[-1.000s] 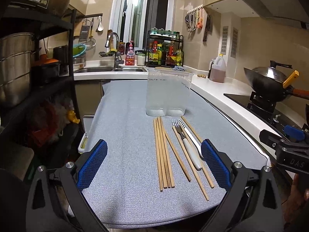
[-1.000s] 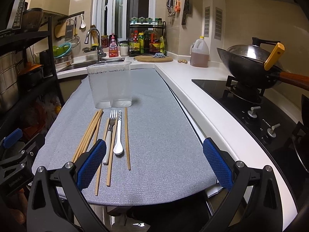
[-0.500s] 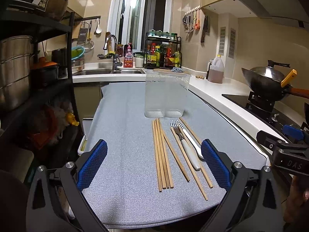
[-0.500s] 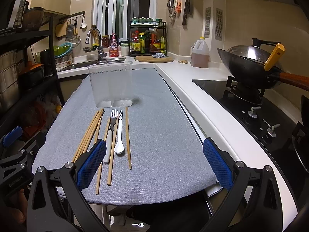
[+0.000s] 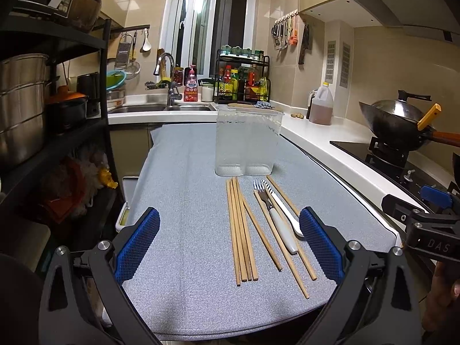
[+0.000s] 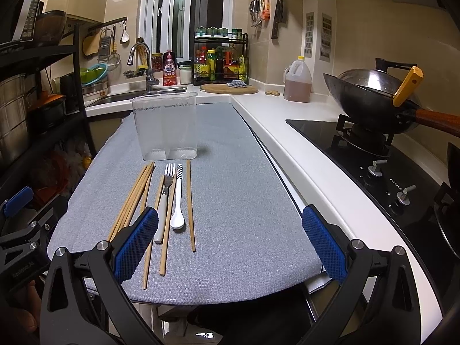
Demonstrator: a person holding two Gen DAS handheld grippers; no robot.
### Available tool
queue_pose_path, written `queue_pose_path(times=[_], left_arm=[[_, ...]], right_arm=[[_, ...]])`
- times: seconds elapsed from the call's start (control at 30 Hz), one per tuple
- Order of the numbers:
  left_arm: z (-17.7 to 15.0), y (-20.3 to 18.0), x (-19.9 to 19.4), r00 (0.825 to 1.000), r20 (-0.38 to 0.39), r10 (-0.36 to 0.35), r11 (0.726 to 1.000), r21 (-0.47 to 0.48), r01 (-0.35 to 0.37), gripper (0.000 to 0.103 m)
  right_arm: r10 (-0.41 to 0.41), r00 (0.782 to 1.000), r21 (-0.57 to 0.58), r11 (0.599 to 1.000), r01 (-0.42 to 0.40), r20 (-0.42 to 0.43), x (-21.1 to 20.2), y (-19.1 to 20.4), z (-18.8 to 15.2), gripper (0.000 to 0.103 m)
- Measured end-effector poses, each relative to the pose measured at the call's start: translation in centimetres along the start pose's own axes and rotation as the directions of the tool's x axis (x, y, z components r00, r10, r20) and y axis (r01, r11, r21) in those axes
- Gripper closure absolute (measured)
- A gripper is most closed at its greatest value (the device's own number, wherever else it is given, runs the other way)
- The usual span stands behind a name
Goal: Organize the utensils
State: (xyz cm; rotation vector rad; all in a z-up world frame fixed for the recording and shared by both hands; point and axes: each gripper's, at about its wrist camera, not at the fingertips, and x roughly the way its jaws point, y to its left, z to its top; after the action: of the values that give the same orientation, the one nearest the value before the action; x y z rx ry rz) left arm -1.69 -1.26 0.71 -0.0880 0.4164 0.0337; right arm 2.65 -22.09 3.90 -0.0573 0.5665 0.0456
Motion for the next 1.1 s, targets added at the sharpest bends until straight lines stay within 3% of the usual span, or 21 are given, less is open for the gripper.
queue_pose_path(times=[0.7,0.8,0.83,0.9,0.93,1.03,1.1], left_arm=[[0.1,0.0,0.0,1.0,-0.005,-0.011,1.0,0.001,0.011,0.013],[-0.3,0.5,0.3,1.0,-0.024,-0.007,1.0,-0.006,0.006,0.029],[-0.4,0.7,0.6,0.999,-0.038,-0.003,1.0,-0.008,0.002,0.04],[-0.9,1.1,1.6,0.997,-0.08,0.003,1.0,-0.012,-0.004,0.055],[-1.2,1.3,2.3,0.994,-0.108,0.0,1.0,-0.022,-0.002,0.066],[-2.1,1.8,3.8,0.985,-0.17,-0.016,0.999,-0.047,0.008,0.076],[-2.8,2.1,4.8,0.977,-0.213,-0.034,0.997,-0.068,0.02,0.083]], right_arm=[[0.002,1.0,-0.003,1.0,-0.002,0.001,-0.1,0.0,-0.3,0.005],[0.01,1.0,0.011,1.0,-0.01,-0.012,0.3,-0.1,-0.5,0.01],[0.02,1.0,0.015,1.0,-0.02,-0.022,0.6,0.0,-0.6,0.014],[0.06,0.997,0.022,0.998,-0.059,-0.038,1.5,0.1,-0.8,0.027],[0.087,0.995,0.027,0.996,-0.086,-0.048,2.1,0.1,-1.0,0.04],[0.162,0.983,0.065,0.985,-0.157,-0.083,4.7,-0.2,-1.5,0.061],[0.201,0.972,0.081,0.978,-0.192,-0.121,6.8,-0.3,-2.0,0.066]])
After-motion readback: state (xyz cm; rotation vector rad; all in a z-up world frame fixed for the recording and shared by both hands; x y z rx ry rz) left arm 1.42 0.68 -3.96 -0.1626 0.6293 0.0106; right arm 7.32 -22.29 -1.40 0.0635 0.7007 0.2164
